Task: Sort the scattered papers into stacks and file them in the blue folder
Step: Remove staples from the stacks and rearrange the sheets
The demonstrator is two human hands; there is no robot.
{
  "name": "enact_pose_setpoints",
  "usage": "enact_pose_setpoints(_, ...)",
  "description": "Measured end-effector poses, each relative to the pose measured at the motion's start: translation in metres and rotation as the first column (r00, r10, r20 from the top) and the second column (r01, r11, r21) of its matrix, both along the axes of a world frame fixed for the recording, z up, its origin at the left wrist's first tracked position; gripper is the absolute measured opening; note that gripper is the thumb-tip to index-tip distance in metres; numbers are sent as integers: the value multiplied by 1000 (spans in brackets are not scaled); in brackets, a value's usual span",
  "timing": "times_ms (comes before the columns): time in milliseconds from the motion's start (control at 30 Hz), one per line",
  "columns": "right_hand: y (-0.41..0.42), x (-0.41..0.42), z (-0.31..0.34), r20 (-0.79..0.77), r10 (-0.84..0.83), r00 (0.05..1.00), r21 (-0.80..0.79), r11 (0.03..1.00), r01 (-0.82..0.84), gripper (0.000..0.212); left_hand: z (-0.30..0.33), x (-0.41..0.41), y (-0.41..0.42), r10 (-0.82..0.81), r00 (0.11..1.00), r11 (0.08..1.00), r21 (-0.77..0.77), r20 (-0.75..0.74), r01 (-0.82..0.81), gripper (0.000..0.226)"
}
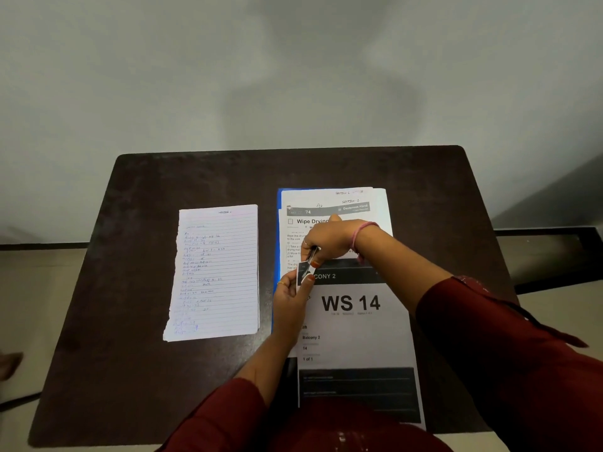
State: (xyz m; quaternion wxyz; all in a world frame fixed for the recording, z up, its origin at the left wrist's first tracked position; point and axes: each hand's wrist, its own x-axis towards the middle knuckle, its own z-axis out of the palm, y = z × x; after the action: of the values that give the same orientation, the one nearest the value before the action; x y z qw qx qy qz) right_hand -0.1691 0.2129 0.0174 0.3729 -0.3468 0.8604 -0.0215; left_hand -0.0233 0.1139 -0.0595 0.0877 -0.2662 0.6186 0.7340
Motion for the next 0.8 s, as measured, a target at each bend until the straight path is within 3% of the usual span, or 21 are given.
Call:
enact_pose_setpoints(333,0,-1,-4,-55,85,995,10,996,-85,19,-6,1,0,-40,998,988,-153,-46,33,19)
enact_pose_setpoints(467,-2,0,-7,-126,140,982,11,990,-140,11,-8,0,6,23,999,982,-184,-27,-27,16)
enact_pose_setpoints(633,-1,-2,-9,-107,118,987,22,993,-117,8,-9,-2,5,19,1000,987,-159,-5,-20,22)
enact_pose_setpoints(800,11,-4,-11,-63,70,996,-22,997,-72,22,-5,-3,3,-22,1000,995,-100,12,23,45)
